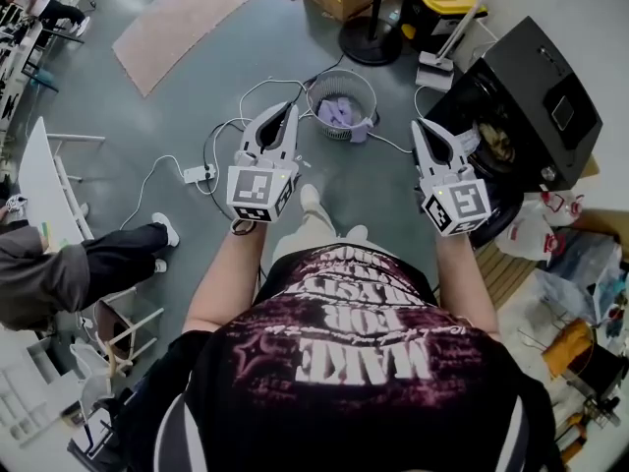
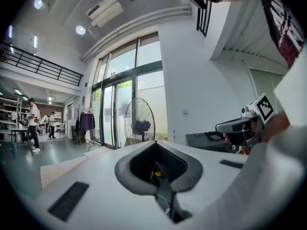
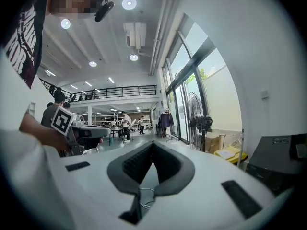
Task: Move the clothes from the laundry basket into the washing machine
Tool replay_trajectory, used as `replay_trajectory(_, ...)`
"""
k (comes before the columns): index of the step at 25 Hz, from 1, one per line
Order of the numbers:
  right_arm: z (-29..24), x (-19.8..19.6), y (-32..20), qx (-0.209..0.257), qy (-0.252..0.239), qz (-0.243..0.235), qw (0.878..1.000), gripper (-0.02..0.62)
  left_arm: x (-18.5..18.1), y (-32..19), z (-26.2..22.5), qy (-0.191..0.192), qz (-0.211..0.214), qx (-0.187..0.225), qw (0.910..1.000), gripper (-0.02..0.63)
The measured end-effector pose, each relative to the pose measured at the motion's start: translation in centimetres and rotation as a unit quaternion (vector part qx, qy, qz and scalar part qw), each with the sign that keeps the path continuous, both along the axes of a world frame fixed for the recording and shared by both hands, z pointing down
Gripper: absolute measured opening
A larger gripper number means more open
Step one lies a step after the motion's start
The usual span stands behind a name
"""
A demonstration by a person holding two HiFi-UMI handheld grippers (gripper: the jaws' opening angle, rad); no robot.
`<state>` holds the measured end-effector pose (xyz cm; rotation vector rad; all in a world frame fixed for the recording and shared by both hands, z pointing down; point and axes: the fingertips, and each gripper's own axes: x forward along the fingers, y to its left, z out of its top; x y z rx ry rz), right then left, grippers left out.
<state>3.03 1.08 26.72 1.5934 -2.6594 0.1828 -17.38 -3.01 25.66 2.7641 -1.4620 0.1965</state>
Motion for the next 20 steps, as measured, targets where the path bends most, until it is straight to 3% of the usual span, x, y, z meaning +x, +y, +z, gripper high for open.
replay_trajectory(20,0.2,-4.3,-8.0,-0.017,0.02,-0.005,1.0,0.005,-2.4,-8.4,1.5,0.007,0.028,-0.016,0.9995,-0.002)
